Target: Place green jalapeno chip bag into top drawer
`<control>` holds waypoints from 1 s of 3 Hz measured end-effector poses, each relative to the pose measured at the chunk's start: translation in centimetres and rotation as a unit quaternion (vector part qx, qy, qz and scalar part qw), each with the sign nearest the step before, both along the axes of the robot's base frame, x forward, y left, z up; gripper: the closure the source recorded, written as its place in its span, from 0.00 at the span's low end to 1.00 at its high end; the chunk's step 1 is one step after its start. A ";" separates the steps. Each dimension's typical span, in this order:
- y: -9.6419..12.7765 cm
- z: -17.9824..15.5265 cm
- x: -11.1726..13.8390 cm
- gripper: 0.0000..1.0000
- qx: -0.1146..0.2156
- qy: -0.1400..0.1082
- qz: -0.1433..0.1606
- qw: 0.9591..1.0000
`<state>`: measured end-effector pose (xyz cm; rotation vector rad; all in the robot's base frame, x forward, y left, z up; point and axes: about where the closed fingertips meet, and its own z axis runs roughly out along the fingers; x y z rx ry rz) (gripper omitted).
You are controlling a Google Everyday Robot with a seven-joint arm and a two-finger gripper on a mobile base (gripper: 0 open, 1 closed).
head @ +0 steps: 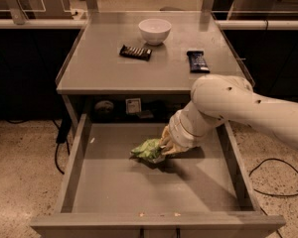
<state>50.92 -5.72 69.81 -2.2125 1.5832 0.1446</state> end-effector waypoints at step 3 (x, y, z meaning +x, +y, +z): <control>0.0 0.0 0.0 0.00 0.000 0.000 0.000 1.000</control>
Offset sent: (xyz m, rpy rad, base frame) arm 0.0000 0.0000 0.0000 0.0000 0.0000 0.0000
